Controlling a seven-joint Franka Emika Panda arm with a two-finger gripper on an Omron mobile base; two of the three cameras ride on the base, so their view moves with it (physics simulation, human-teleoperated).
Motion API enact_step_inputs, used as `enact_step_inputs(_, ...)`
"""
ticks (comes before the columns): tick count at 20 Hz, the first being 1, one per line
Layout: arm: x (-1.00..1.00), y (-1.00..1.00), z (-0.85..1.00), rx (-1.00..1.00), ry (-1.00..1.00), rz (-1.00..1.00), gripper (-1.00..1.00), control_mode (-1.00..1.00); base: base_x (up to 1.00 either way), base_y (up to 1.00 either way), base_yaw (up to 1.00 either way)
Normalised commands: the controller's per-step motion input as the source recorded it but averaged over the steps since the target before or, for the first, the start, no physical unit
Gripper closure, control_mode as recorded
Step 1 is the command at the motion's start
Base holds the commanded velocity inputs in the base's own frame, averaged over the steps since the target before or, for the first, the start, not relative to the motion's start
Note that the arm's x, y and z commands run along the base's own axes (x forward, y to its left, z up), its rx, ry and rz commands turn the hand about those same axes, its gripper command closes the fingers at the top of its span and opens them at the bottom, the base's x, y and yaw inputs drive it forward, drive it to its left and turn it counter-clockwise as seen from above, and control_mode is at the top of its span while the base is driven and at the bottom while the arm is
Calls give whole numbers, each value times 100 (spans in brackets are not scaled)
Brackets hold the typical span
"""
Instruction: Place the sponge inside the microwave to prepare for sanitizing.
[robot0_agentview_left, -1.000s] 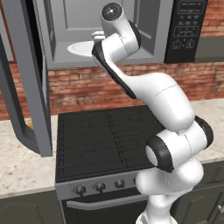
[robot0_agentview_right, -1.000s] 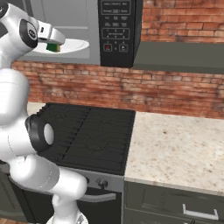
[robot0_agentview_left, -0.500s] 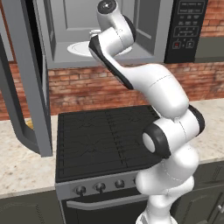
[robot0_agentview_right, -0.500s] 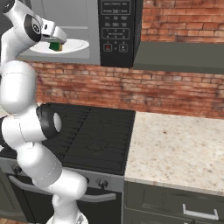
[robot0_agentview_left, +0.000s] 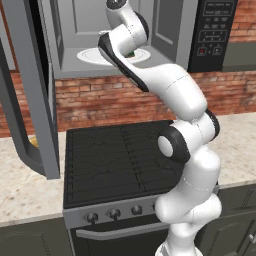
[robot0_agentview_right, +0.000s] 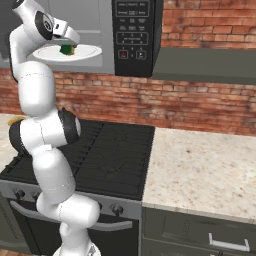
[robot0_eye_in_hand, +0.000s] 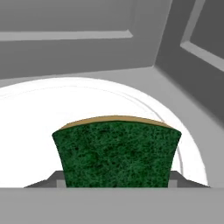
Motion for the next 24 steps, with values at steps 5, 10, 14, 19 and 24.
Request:
enact_step_inputs(5, 16, 34, -6, 0, 0, 0, 100, -100, 0, 0, 0)
enact_step_inputs(10, 0, 17, -29, 3, 0, 0, -100, -100, 0, 0, 0)
enact_step_inputs(14, 10, -1, -25, 7, 0, 0, -100, -100, 0, 0, 0)
enact_step_inputs(19, 21, -1, -14, 4, 0, 0, -100, -100, 0, 0, 0)
enact_step_inputs(24, 16, 0, -5, 0, 0, 0, -100, -100, 0, 0, 0)
